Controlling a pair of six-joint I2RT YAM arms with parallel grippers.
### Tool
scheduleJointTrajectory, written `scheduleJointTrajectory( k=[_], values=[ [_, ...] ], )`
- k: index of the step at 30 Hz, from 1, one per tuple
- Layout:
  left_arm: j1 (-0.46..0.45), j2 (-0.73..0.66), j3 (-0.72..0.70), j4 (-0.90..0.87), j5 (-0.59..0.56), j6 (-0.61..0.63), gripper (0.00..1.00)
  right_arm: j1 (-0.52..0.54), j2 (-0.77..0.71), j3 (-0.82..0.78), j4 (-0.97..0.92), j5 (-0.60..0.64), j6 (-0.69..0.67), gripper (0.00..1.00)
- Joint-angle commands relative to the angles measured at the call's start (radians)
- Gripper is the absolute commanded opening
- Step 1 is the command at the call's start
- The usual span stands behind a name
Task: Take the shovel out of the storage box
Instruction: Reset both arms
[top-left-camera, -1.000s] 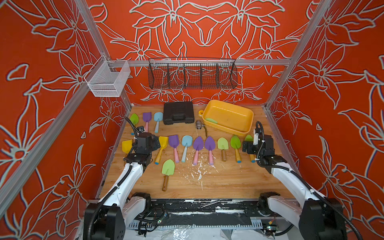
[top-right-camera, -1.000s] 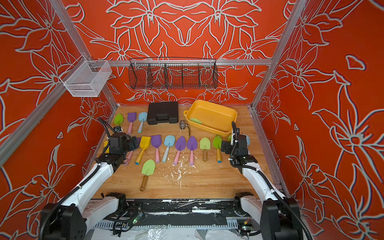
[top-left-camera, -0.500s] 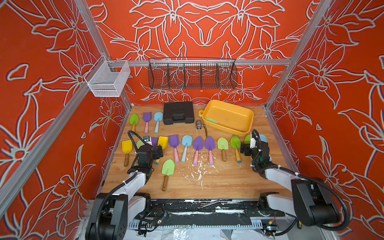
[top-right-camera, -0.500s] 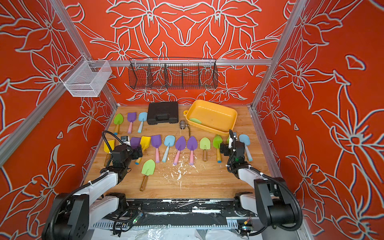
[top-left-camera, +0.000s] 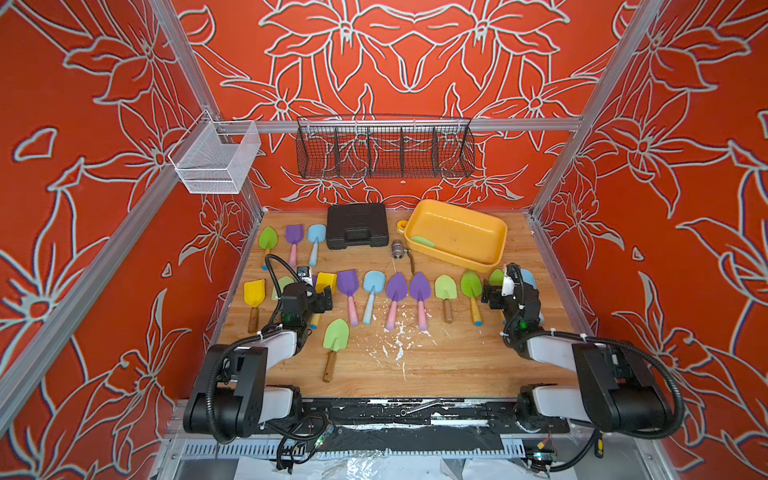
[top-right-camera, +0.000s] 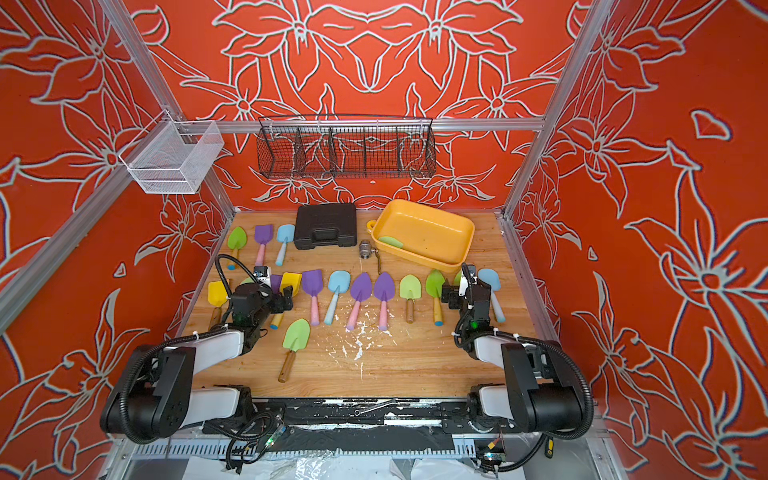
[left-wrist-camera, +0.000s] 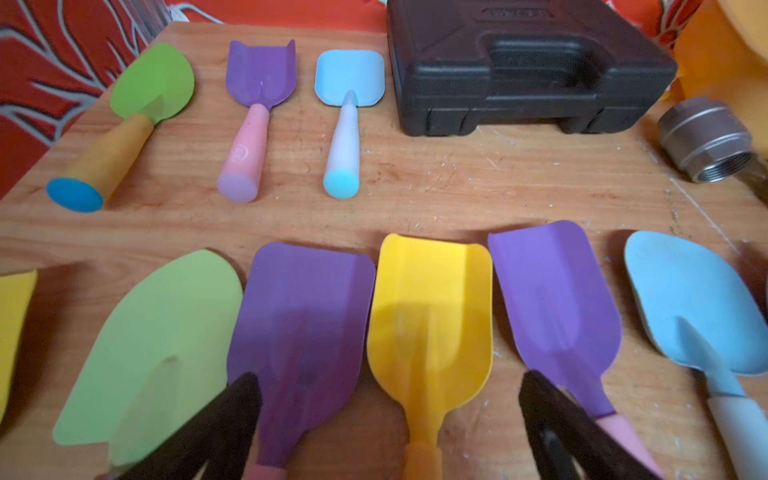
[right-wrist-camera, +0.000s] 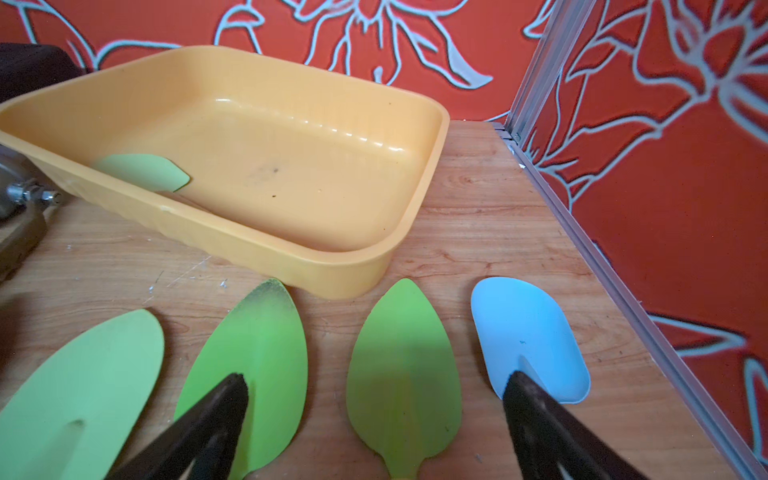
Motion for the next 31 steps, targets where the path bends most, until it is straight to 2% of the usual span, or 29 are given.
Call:
scheduleJointTrajectory(
  k=[1, 5, 31],
  values=[
    [0.007, 0.021, 0.041, -0.036, 0.018, 0.017, 0.97, -0.008, 0.062, 0.051, -0.017, 0.040, 0.022, 0.98],
    [0.035, 0.035, 0.065, -0.064, 0.042, -0.005, 0.97, -0.007, 0.061, 0.052, -0.016, 0.041, 0.020, 0.98],
    [0.039, 0.034, 0.063, -0.067, 0.047, -0.006, 0.97, -0.007, 0.056, 0.053, -0.027, 0.042, 0.019, 0.98]
  ],
)
